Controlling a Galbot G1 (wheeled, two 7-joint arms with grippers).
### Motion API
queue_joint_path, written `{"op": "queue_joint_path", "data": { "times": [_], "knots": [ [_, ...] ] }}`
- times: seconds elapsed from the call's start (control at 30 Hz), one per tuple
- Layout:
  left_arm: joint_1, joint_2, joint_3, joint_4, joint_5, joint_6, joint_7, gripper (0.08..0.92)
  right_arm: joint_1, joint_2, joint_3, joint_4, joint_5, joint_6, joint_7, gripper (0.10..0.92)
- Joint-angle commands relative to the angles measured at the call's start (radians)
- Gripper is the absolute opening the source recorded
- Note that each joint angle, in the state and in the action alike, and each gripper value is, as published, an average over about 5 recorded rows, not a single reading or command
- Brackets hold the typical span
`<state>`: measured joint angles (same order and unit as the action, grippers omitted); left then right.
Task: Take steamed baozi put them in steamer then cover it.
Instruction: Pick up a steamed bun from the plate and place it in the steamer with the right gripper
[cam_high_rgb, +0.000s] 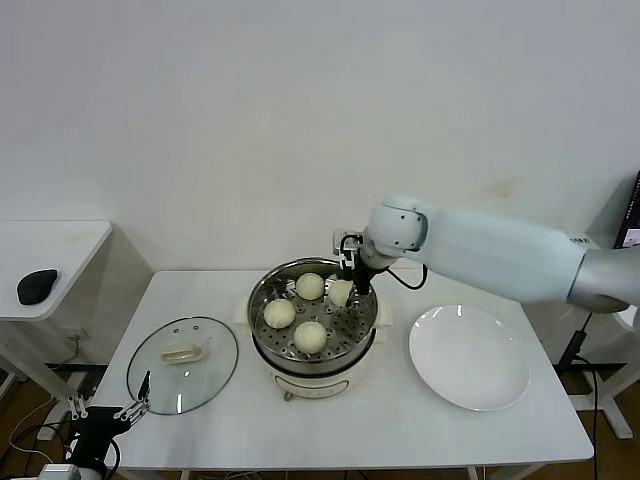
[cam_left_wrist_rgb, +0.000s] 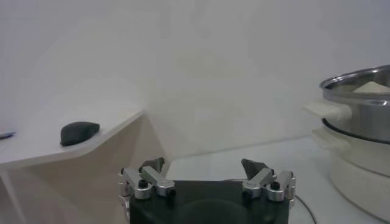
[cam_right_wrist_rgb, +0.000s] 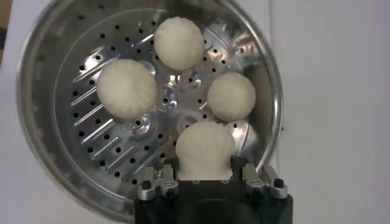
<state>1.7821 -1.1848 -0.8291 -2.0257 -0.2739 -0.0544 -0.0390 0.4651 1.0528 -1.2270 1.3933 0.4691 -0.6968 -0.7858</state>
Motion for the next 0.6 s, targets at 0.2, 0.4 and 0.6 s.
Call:
{"op": "queue_joint_path", "data": {
  "times": [0.2, 0.4, 0.6],
  "knots": [
    [0.004, -0.004, 0.002, 0.003, 0.014, -0.011, 0.0, 0.823, -0.07, 0.034, 0.0, -0.019, -0.019, -0.028, 0.038, 0.543],
    [0.007, -0.007, -0.001, 0.005, 0.014, -0.013, 0.0, 0.823, -0.059, 0.017, 0.01, -0.009, -0.028, -0.029, 0.067, 0.579],
    [0.008, -0.011, 0.001, 0.007, 0.014, -0.013, -0.001, 0.823, -0.018, -0.046, 0.063, 0.068, 0.041, -0.029, 0.089, 0.743]
  ]
}}
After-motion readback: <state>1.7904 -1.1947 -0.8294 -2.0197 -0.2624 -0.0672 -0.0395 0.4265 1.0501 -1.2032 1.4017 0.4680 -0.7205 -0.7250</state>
